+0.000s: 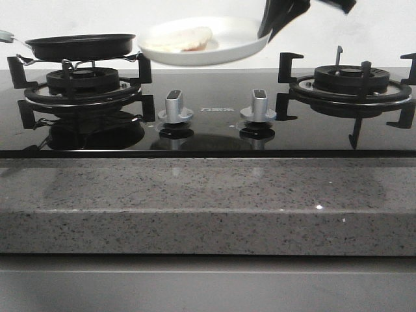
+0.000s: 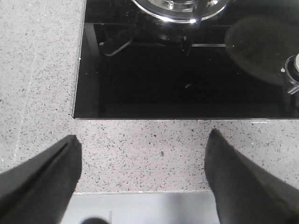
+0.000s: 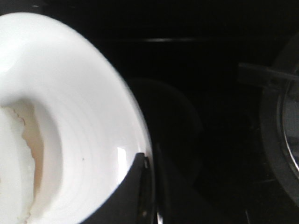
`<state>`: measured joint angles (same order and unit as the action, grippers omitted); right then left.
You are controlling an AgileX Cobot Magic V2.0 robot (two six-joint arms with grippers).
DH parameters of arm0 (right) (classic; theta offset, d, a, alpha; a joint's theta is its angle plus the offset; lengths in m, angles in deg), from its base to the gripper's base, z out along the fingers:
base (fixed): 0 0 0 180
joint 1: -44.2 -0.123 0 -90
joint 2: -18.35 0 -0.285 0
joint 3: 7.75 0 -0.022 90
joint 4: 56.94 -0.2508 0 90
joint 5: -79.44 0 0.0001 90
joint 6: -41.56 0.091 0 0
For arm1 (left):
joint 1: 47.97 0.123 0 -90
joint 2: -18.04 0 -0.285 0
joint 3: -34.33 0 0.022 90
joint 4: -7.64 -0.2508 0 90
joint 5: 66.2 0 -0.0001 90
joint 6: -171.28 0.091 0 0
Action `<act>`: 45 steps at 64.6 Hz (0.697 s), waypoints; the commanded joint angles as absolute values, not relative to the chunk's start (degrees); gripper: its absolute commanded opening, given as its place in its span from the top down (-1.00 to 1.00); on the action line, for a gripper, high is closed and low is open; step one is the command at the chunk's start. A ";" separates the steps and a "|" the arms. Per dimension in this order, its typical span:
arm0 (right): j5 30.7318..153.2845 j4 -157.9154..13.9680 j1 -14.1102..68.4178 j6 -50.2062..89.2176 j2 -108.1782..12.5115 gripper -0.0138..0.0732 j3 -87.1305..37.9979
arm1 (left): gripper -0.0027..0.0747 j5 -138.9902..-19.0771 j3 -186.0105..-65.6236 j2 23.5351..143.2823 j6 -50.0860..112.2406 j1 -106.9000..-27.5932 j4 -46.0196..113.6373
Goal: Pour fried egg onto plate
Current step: 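Lower the plate with the egg between the burners and release with the right gripper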
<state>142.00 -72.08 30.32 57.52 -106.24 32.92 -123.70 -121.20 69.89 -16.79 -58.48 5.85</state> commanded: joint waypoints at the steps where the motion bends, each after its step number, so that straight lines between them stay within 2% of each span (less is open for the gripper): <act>1: 141.58 -71.23 30.73 62.33 -105.27 0.81 36.98 | -0.46 -120.15 -122.66 69.93 -17.33 -58.97 6.02; 16: 143.36 -69.92 30.73 67.81 -108.61 0.76 37.52 | -0.46 -120.09 -122.66 69.93 -17.33 -58.97 6.02; 21: 144.15 -69.93 30.84 67.91 -108.66 0.63 37.65 | -0.46 -120.09 -122.66 69.93 -17.33 -58.97 6.02; 34: 143.92 -69.99 30.87 68.02 -108.66 0.11 38.10 | -0.46 -120.09 -122.66 69.93 -17.33 -58.97 6.02; 45: 145.03 -69.99 30.87 68.02 -108.33 0.06 40.92 | -0.46 -120.09 -122.66 69.93 -17.33 -58.97 6.02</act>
<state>145.90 -69.20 30.45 68.03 -112.63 37.88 -123.69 -121.20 69.89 -16.88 -58.48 5.85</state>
